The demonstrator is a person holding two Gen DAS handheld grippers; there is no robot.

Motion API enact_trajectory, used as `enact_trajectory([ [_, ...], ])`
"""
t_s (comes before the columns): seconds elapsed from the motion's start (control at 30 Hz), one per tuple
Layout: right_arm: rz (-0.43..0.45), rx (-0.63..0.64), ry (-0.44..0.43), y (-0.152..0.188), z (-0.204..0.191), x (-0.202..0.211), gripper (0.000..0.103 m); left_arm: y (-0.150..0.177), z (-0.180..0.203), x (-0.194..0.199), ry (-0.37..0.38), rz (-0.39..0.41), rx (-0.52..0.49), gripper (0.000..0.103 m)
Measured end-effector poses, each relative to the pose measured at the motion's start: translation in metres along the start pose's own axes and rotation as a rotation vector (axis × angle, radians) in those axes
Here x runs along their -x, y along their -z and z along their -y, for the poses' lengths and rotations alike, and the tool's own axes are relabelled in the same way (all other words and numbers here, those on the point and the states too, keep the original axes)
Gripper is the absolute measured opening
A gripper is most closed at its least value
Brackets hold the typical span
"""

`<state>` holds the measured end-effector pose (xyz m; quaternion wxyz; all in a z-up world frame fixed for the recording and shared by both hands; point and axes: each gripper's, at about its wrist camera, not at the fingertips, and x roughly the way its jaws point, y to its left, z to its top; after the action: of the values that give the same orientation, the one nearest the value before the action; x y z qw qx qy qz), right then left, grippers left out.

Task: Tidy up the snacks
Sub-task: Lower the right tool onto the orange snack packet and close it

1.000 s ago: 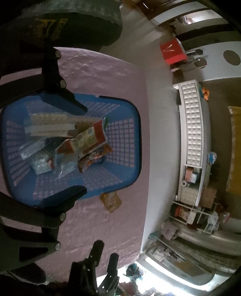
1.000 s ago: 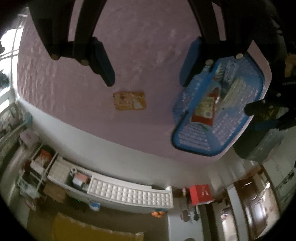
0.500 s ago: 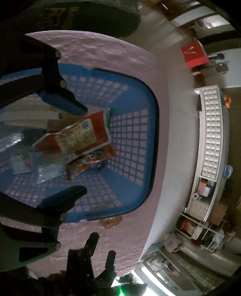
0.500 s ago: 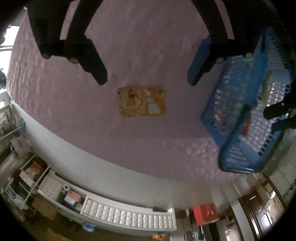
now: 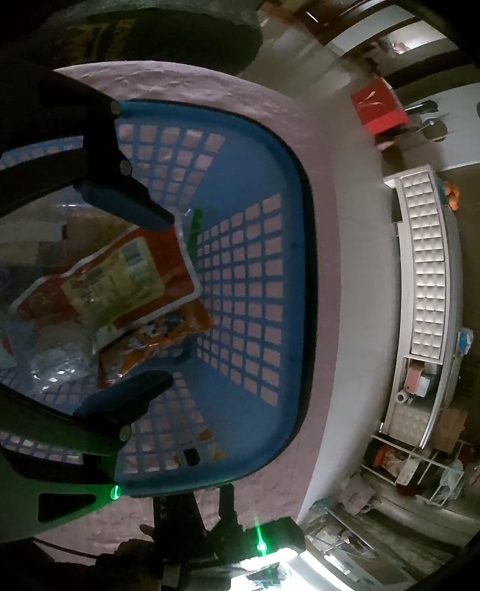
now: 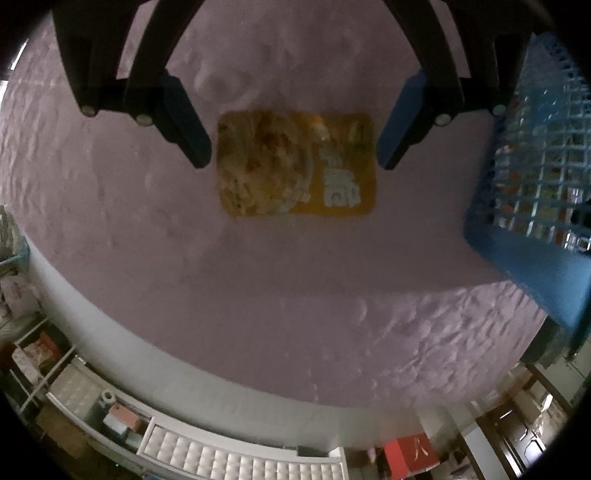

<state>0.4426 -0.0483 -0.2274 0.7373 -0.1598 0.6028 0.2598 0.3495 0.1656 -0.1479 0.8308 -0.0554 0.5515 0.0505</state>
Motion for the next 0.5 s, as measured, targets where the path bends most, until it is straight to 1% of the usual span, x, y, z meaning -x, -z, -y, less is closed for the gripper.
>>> enact_trajectory([
  [0.03,-0.006,-0.005,-0.003,-0.001,0.002,-0.003,0.094,-0.001,-0.001,-0.002,0.006,-0.009,0.007,0.076],
  [0.07,0.007,0.0,0.0,-0.001,0.002,-0.003,0.096,-0.002,-0.002,-0.003,0.013,-0.013,0.011,0.076],
  [0.13,0.014,0.007,0.011,-0.001,0.002,-0.003,0.096,-0.003,-0.004,-0.005,0.017,-0.016,0.015,0.076],
  [0.2,0.02,0.016,0.022,0.001,-0.001,-0.004,0.097,-0.004,-0.001,-0.006,0.003,-0.021,0.001,0.078],
  [0.23,0.021,0.024,0.037,0.002,-0.003,-0.005,0.097,-0.004,0.001,-0.007,0.001,-0.026,-0.01,0.081],
  [0.27,0.026,0.043,0.057,0.002,-0.008,-0.006,0.096,-0.004,0.003,-0.008,0.002,-0.028,-0.02,0.082],
  [0.37,0.043,0.046,0.055,0.006,-0.008,-0.004,0.095,-0.003,0.005,-0.006,-0.01,-0.016,-0.03,0.082],
  [0.43,0.047,0.063,0.052,0.011,-0.011,-0.001,0.09,-0.003,0.004,-0.006,-0.01,-0.016,-0.03,0.082],
  [0.47,0.051,0.084,0.043,0.015,-0.016,0.003,0.078,-0.003,0.004,-0.006,-0.01,-0.017,-0.03,0.082],
  [0.5,0.05,0.101,0.038,0.018,-0.022,0.006,0.061,-0.002,0.004,-0.006,-0.012,-0.019,-0.028,0.082],
])
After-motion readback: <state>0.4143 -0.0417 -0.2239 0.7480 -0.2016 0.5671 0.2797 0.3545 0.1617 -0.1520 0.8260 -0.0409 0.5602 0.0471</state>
